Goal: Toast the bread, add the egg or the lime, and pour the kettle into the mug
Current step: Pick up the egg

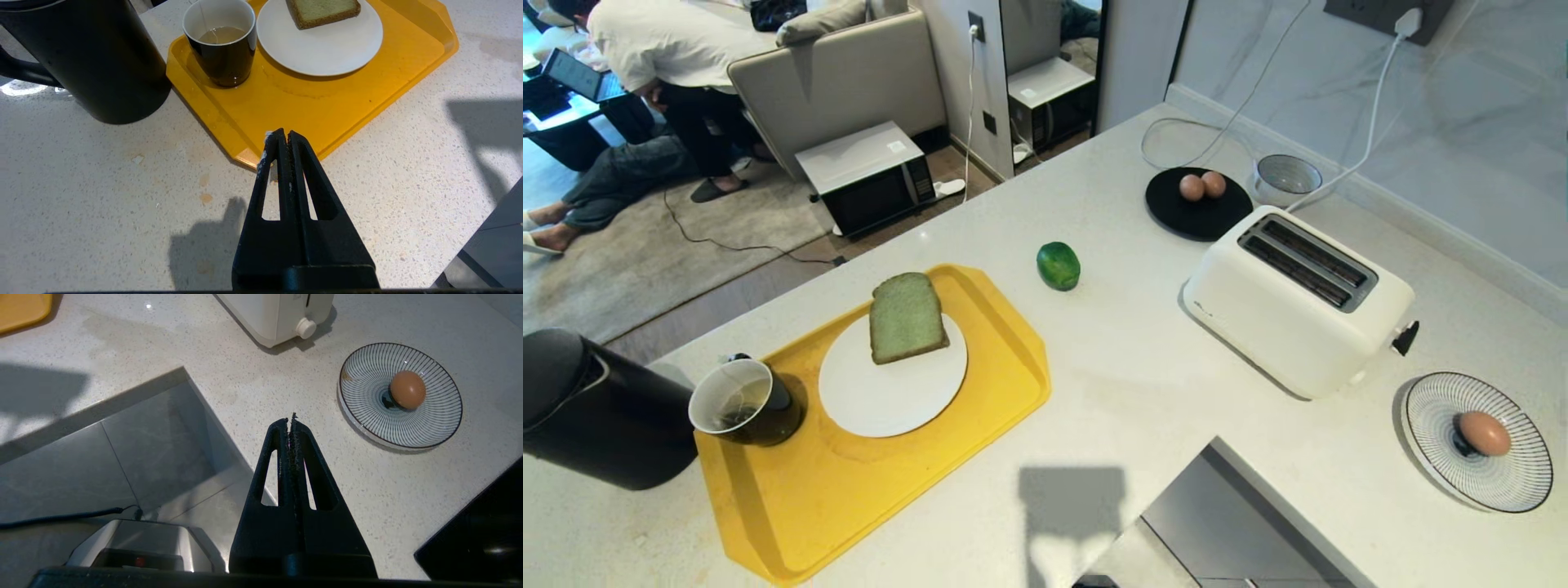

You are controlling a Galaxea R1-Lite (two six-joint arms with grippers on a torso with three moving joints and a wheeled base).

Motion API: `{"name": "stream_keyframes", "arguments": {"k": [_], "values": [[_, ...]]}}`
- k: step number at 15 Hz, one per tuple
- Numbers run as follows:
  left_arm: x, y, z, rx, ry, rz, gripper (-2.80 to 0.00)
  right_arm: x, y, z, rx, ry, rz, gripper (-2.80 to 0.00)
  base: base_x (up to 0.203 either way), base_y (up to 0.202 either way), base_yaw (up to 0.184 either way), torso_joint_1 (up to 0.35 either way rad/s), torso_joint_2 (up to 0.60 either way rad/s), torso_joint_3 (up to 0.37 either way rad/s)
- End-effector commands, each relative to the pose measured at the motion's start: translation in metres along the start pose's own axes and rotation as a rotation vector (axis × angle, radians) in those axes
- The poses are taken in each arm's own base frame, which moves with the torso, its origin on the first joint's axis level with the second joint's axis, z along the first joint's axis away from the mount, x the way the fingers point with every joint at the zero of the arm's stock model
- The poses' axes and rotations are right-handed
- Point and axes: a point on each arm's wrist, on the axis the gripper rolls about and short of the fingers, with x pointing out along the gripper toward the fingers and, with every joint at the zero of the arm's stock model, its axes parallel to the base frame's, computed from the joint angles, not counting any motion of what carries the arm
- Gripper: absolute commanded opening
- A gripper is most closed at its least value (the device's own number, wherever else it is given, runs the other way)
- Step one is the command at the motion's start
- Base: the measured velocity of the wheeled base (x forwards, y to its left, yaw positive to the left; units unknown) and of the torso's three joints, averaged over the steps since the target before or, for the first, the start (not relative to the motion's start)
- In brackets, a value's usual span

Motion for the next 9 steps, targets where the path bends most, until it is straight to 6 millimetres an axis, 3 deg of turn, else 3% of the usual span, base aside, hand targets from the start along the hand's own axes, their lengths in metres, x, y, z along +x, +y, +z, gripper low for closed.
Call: {"name": "stream_keyframes", "arguments": {"k": [1,8,9], "values": [[0.0001,0.0,0.0,0.0,0.001,0.001,-2.8,0.0002,0.0,-0.0004,-0.001,0.003,0.0,-2.8,0.0,0.0,0.0,0.0,0.0,0.0],[0.0002,0.0,-0.0003,0.0,0.002,0.001,-2.8,0.0002,0.0,-0.0004,-0.001,0.003,0.001,-2.8,0.0,0.0,0.0,0.0,0.0,0.0],[0.0001,0.0,0.0,0.0,0.001,0.001,-2.8,0.0002,0.0,-0.0004,-0.001,0.003,0.001,-2.8,0.009,0.009,-0.114,0.002,0.0,-0.007]]}}
